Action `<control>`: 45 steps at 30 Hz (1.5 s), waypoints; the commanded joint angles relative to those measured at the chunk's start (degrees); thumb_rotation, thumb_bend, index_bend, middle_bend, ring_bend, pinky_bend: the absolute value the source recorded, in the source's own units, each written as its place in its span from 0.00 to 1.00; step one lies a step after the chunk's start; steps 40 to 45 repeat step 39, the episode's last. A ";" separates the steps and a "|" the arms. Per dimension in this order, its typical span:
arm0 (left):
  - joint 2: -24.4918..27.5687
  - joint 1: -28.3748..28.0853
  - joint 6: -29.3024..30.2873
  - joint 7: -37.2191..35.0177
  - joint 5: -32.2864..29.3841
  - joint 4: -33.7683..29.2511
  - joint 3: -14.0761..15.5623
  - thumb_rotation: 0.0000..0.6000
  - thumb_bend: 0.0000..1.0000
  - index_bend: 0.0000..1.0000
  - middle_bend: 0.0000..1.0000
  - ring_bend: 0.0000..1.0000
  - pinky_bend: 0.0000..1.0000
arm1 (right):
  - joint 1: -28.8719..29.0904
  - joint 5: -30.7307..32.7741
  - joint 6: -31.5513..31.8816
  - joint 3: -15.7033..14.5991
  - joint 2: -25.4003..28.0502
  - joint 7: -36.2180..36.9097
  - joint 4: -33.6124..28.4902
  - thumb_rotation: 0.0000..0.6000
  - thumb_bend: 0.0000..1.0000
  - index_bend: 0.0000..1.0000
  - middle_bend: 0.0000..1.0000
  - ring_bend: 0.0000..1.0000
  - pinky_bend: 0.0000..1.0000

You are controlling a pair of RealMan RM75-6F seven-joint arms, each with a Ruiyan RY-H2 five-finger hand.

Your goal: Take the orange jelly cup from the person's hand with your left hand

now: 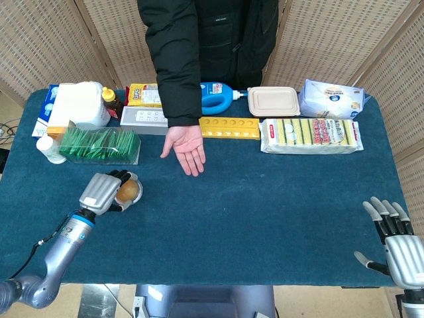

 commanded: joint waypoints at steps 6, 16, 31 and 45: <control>-3.98 -1.02 -5.43 -0.37 -3.58 2.04 -2.69 1.00 0.17 0.00 0.03 0.08 0.35 | 0.13 -0.22 -0.44 -0.28 -0.38 -1.05 -0.14 1.00 0.03 0.00 0.00 0.00 0.00; 3.55 2.82 1.97 -3.65 3.40 -7.79 -3.28 1.00 0.15 0.00 0.00 0.01 0.27 | -0.08 -0.42 0.03 -0.37 -0.36 -1.34 -0.42 1.00 0.03 0.00 0.00 0.00 0.00; 18.40 25.23 28.85 -6.92 19.05 -11.15 7.80 1.00 0.03 0.00 0.00 0.00 0.00 | -0.54 -0.74 1.49 -0.11 0.07 -1.32 -0.87 1.00 0.03 0.00 0.00 0.00 0.00; 15.98 34.41 34.29 -10.02 16.08 -6.47 9.44 1.00 0.03 0.00 0.00 0.00 0.00 | -0.97 -1.65 3.03 0.05 0.23 -1.71 -1.03 1.00 0.03 0.00 0.00 0.00 0.00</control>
